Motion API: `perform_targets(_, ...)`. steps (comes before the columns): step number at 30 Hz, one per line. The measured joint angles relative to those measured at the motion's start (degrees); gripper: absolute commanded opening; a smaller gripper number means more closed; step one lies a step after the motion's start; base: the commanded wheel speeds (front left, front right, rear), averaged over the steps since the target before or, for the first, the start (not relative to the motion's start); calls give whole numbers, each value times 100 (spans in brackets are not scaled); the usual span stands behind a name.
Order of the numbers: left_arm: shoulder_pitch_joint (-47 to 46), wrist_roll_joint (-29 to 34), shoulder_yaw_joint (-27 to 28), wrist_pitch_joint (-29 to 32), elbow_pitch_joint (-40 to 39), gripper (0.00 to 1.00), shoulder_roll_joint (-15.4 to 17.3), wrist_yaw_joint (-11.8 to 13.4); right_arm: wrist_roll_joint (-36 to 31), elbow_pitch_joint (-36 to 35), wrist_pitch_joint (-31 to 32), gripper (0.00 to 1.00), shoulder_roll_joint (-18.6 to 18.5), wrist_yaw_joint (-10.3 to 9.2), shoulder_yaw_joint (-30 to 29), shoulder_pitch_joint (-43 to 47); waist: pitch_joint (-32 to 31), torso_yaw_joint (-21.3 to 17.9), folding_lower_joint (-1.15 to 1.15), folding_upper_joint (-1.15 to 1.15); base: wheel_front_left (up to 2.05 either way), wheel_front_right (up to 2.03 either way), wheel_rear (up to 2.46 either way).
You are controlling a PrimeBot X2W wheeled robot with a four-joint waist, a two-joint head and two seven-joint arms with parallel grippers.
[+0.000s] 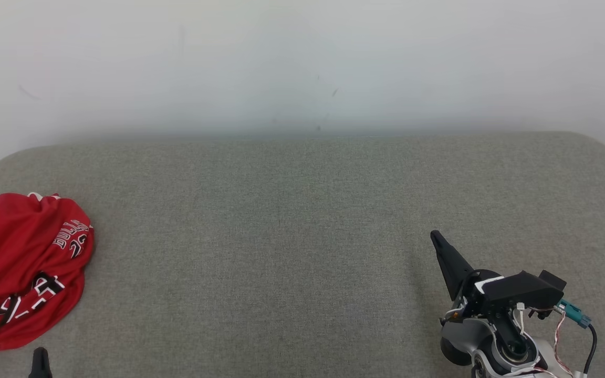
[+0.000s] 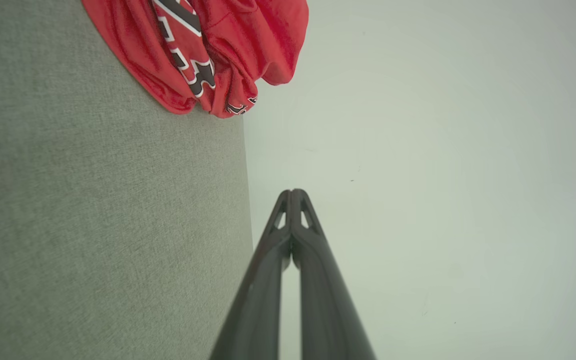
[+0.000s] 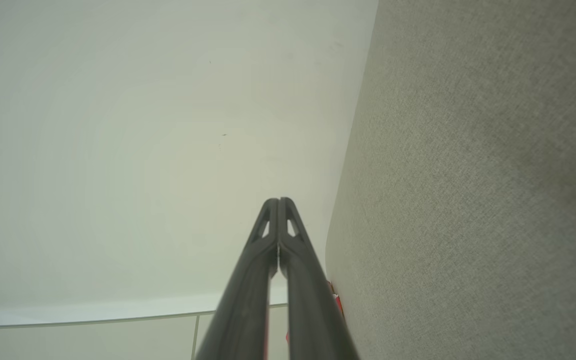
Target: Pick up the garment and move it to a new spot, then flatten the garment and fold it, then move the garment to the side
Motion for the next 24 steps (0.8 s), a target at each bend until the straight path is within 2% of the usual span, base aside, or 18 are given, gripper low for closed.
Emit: perform_targets(24,0,0,2,0,0,0,0,-1,0,-2,0,0,0,0,0,0,0,0,0,0,0,0,0)
